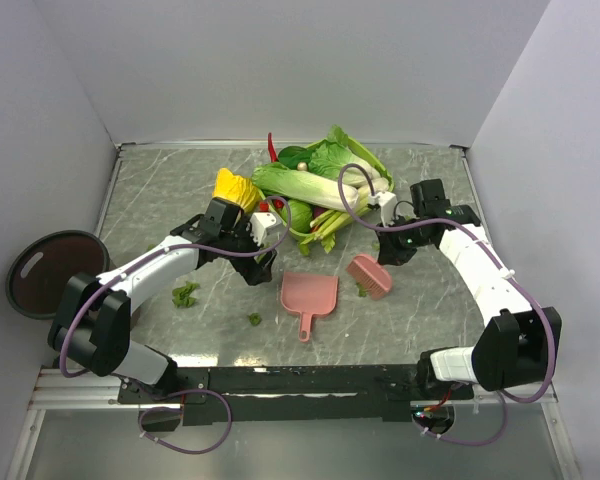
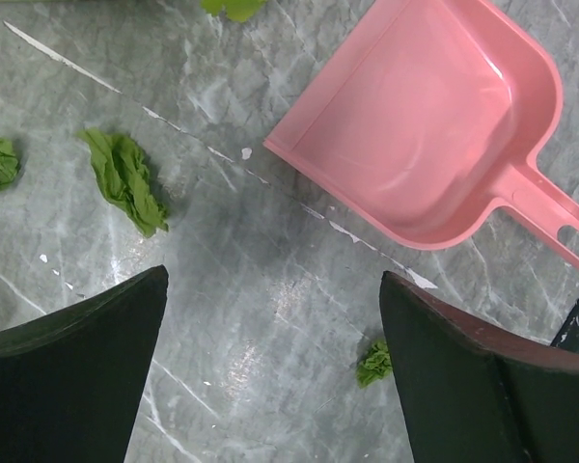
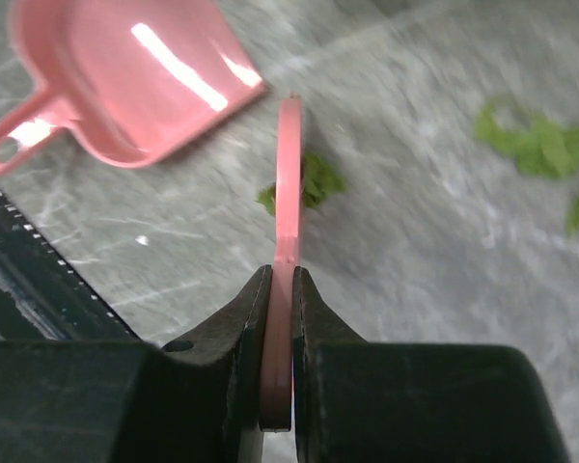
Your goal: Sweep away the paper scraps from the table
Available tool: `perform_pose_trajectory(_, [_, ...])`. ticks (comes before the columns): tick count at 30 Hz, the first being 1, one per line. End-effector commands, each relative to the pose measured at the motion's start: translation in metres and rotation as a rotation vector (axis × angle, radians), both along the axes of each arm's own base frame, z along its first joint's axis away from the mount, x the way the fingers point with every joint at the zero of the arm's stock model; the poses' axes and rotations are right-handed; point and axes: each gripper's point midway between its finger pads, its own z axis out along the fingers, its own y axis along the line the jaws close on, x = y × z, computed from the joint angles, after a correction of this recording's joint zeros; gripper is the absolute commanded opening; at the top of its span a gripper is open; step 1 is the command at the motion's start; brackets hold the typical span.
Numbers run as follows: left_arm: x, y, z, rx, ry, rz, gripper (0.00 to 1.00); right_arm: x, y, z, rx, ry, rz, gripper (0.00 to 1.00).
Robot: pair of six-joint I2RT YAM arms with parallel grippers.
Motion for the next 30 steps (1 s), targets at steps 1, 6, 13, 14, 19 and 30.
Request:
perform_pose_trajectory(1, [0.012, -0.001, 0.008, -0.012, -0.019, 0.058, 0.95, 0.021, -0.032, 0.025, -0.059, -0.126, -0.174, 0.00])
perform_pose_trajectory(6, [0.025, -0.012, -0.005, -0.018, 0.023, 0.150, 0.93, 0.009, -0.013, 0.061, 0.093, -0.148, -0.137, 0.00])
perform_pose_trajectory(13, [0.024, -0.036, -0.028, -0.001, 0.095, 0.150, 0.89, 0.015, -0.018, 0.114, 0.136, -0.316, -0.252, 0.00])
perform_pose_trajectory(14, [0.025, -0.039, -0.031, 0.003, 0.105, 0.151, 0.88, 0.018, -0.020, 0.118, 0.139, -0.333, -0.282, 0.00])
perform_pose_trajectory(19, [0.019, -0.048, -0.037, -0.001, 0.152, 0.132, 0.81, 0.033, -0.033, 0.130, 0.106, -0.404, -0.356, 0.00])
perform_pose_trajectory(30, [0.015, -0.059, -0.051, 0.056, 0.177, 0.116, 0.54, 0.048, -0.059, 0.130, 0.039, -0.457, -0.464, 0.00])
